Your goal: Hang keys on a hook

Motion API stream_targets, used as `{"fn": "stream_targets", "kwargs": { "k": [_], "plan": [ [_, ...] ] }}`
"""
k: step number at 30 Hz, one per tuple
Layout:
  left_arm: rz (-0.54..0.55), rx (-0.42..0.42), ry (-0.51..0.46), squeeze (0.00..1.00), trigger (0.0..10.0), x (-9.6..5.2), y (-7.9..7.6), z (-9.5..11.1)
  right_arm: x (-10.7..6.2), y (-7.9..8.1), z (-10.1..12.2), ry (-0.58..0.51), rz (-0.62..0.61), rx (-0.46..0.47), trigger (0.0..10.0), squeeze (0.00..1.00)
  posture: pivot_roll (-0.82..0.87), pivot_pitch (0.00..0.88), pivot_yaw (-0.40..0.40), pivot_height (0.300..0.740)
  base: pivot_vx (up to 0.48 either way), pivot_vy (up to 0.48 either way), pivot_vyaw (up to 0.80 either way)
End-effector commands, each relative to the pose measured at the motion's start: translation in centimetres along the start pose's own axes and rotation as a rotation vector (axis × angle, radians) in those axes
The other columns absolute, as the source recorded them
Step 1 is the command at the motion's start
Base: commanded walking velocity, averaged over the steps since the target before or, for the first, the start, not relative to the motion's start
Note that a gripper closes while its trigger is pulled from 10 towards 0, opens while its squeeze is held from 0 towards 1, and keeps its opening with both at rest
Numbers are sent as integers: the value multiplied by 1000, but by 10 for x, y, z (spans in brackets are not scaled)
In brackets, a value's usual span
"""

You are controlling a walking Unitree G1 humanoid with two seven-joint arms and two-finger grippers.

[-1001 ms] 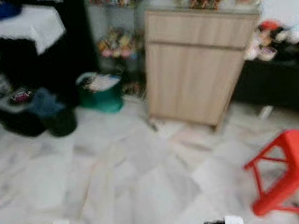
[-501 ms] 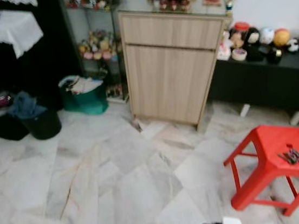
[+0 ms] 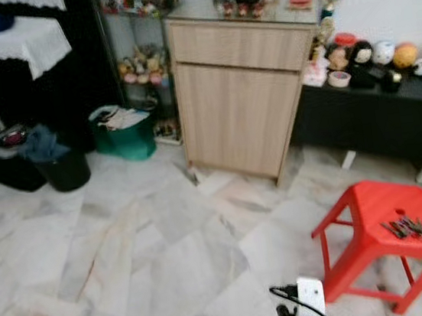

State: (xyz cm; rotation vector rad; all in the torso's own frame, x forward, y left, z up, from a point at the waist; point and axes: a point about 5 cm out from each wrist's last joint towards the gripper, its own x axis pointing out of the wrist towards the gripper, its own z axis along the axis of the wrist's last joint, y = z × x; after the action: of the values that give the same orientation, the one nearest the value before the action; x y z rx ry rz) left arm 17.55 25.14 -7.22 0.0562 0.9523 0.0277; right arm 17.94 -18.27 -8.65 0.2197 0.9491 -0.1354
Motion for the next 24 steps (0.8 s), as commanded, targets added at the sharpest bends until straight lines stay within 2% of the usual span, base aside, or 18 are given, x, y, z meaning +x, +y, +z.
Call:
{"fn": "stream_targets", "kwargs": {
  "k": [1, 15, 22, 24],
  "plan": [
    [-10, -4, 5, 0, 10000, 1, -4, -1, -1, -5, -1, -3, -18, 17, 10000, 0, 99, 0, -89, 740, 0, -270, 0],
    [-9, -10, 6, 0, 10000, 1, -3, 0, -3, -10, -9, 26, -35, 33, 10000, 0, 99, 0, -87, 740, 0, -271, 0],
    [1, -10, 5, 0, 10000, 1, -2, 0, -3, -9, -11, 36, -33, 33, 10000, 0, 98, 0, -85, 740, 0, 0, -795],
    [3, -15, 0, 0, 10000, 1, -2, 1, -3, -9, -12, 32, -41, 42, 10000, 0, 95, 0, -83, 740, 0, 0, 0]
  ]
}}
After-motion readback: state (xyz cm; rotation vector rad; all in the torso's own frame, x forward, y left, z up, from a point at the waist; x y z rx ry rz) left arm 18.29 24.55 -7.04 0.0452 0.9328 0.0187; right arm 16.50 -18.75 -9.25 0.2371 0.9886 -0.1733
